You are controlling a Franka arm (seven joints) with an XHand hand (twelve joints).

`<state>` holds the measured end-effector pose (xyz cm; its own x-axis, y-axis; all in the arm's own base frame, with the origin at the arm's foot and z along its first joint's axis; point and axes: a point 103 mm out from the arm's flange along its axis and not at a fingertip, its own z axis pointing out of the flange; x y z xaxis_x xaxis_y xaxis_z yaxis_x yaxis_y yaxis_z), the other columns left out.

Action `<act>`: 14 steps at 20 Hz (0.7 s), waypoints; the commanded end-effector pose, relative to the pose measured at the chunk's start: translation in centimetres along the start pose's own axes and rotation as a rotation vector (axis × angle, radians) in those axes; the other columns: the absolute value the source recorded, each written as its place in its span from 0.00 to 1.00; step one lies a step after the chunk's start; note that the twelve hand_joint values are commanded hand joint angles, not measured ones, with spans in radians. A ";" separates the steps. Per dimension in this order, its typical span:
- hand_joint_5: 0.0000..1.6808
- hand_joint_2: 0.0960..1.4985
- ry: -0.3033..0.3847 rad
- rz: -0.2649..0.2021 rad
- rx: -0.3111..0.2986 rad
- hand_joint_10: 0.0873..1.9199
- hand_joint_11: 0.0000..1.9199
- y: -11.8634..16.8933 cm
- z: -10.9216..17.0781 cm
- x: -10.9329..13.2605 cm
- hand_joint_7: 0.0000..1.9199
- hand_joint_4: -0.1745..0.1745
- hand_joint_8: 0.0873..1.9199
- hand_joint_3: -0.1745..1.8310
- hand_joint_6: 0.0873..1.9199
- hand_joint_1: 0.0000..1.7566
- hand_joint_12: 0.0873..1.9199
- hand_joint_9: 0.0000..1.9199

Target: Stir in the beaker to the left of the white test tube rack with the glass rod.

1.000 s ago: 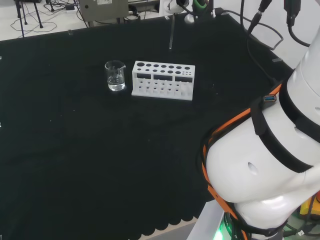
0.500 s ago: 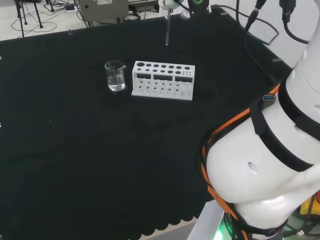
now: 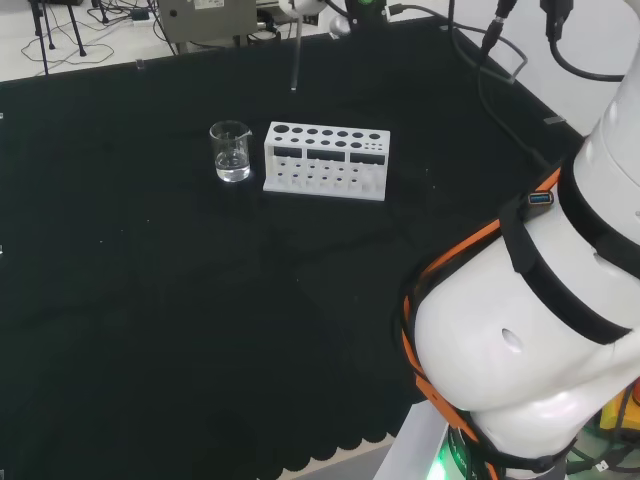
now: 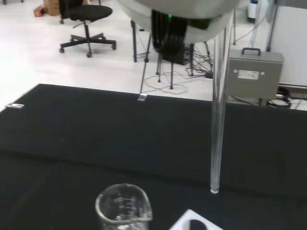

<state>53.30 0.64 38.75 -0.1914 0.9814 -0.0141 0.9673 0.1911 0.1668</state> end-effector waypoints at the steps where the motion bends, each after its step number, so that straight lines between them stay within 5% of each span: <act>1: 0.69 0.49 0.023 -0.064 0.009 0.36 0.62 1.2 0.6 2.5 0.60 0.00 0.56 0.35 0.24 0.74 0.40 0.85; 14: 0.69 0.50 0.043 -0.146 0.029 0.36 0.62 3.1 1.6 6.2 0.60 0.00 0.56 0.34 0.23 0.74 0.40 0.85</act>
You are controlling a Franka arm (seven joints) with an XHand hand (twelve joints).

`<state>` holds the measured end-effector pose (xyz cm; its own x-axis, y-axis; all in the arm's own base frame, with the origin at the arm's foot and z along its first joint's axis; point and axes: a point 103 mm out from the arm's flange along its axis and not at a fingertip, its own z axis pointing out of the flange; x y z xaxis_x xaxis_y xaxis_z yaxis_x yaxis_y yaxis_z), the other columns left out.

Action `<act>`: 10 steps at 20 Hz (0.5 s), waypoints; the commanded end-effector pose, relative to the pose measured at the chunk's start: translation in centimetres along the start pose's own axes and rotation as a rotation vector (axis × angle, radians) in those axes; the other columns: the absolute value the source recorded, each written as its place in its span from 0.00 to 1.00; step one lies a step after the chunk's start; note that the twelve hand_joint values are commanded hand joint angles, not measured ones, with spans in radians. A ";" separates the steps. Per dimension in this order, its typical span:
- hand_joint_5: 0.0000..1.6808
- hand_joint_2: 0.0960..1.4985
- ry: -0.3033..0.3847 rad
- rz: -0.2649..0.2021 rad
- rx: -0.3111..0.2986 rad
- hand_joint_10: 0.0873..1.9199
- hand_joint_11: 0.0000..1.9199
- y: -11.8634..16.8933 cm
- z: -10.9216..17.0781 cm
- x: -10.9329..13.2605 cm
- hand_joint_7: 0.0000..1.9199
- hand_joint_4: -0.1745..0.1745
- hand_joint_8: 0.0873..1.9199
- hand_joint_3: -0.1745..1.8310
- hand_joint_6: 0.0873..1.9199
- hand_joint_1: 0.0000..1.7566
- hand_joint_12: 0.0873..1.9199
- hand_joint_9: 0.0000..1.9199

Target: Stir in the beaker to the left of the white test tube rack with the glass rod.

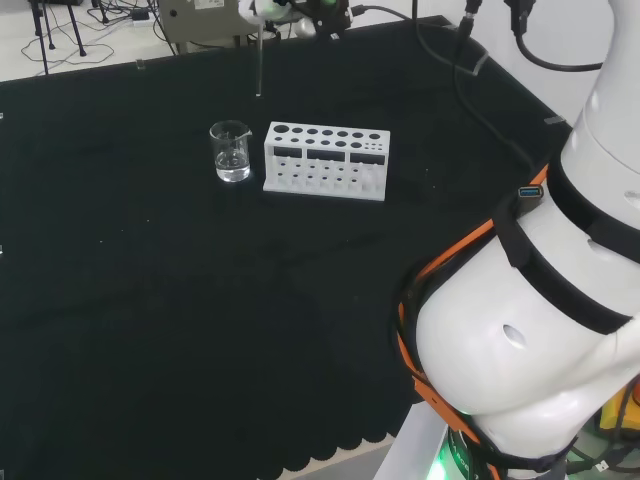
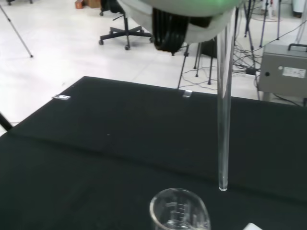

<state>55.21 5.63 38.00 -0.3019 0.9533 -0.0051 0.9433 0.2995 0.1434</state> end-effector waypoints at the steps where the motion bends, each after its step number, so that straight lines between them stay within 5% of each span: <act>1: 0.69 0.50 0.018 -0.043 0.007 0.36 0.62 0.8 0.6 1.9 0.60 0.00 0.56 0.34 0.23 0.74 0.40 0.85; 10: 0.69 0.50 0.050 -0.117 0.015 0.35 0.62 1.7 2.2 4.0 0.60 0.00 0.56 0.34 0.23 0.74 0.40 0.85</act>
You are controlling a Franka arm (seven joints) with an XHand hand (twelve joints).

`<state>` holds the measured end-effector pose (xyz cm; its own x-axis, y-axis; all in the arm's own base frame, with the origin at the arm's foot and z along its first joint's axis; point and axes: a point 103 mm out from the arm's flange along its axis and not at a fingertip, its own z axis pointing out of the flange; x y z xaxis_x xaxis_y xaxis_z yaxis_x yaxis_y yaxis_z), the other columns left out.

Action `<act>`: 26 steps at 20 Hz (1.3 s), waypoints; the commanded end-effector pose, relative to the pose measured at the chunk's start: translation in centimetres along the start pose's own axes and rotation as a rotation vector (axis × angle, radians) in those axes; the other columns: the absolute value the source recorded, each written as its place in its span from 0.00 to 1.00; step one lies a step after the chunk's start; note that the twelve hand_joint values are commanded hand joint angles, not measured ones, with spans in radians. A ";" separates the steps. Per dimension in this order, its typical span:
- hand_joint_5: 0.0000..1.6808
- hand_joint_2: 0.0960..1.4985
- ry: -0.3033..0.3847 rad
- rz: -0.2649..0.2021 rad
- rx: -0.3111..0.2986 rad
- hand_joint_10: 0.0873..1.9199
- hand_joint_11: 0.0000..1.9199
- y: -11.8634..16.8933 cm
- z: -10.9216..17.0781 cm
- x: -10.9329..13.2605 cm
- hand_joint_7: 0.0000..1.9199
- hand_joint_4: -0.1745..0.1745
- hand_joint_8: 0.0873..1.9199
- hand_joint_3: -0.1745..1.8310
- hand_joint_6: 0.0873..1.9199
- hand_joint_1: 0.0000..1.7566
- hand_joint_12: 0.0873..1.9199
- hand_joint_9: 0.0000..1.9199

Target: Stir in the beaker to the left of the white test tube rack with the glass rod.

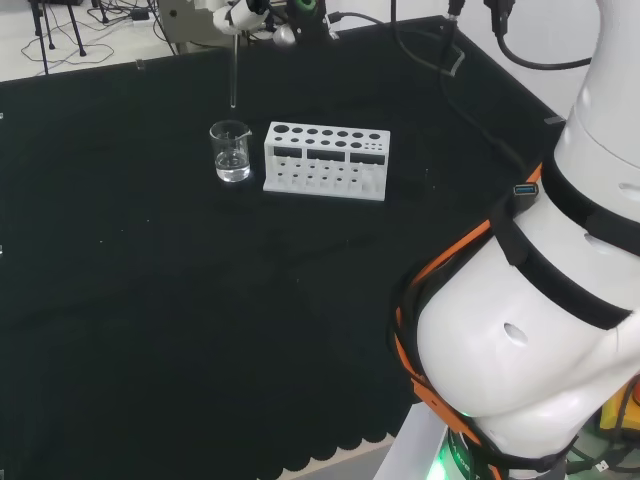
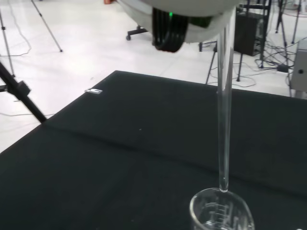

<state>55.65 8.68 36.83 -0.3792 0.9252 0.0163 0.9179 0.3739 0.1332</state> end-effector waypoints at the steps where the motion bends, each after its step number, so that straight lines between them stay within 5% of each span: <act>1: 0.69 0.50 0.020 -0.041 0.005 0.35 0.62 0.8 1.1 1.2 0.60 0.00 0.56 0.34 0.23 0.74 0.40 0.85; 26: 0.69 0.51 0.049 -0.029 0.061 0.35 0.62 3.8 5.6 -2.7 0.60 0.00 0.56 0.32 0.22 0.74 0.40 0.86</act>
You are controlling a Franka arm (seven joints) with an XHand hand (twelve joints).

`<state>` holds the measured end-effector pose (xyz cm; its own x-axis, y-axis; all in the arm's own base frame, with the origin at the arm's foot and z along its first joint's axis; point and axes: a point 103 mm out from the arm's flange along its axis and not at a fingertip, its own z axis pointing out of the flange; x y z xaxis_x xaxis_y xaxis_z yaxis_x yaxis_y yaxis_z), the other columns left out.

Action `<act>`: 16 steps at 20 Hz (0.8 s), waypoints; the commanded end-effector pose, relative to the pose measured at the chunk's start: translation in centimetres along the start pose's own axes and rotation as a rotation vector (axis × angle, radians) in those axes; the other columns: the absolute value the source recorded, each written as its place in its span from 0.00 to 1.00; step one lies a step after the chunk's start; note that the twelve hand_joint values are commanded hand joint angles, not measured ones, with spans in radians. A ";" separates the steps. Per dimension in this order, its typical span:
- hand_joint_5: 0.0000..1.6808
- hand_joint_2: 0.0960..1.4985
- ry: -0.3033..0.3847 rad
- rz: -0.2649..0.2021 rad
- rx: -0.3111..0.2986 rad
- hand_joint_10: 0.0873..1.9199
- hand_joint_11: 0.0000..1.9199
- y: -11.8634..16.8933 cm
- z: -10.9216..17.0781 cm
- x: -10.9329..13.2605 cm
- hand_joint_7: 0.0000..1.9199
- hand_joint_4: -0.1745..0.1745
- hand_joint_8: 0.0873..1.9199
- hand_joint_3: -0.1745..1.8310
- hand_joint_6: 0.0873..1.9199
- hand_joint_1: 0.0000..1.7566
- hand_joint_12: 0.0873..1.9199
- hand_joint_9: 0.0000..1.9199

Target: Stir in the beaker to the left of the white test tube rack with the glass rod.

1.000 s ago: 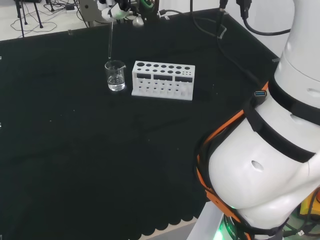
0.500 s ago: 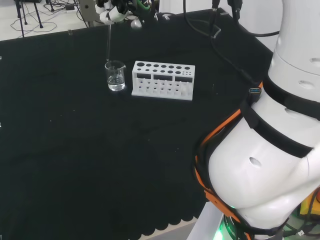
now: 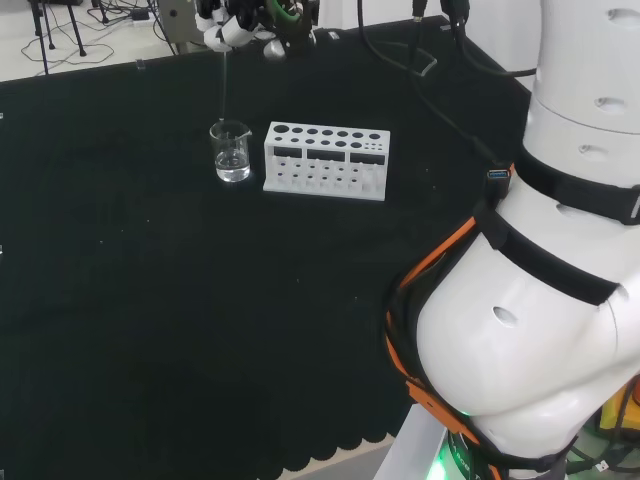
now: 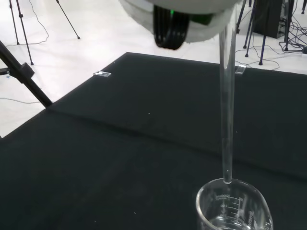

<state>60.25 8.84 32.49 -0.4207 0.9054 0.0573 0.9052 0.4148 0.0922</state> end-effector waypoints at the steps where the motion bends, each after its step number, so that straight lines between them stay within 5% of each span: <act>1: 0.69 0.51 0.004 0.013 0.021 0.35 0.62 0.1 0.9 -1.2 0.60 0.00 0.56 0.32 0.22 0.74 0.40 0.86; 16: 0.69 0.52 0.036 -0.002 0.093 0.35 0.62 0.9 5.3 -2.4 0.60 0.00 0.56 0.32 0.21 0.74 0.40 0.86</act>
<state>62.00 7.60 28.20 -0.4131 0.9069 0.0835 0.9106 0.4129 0.0202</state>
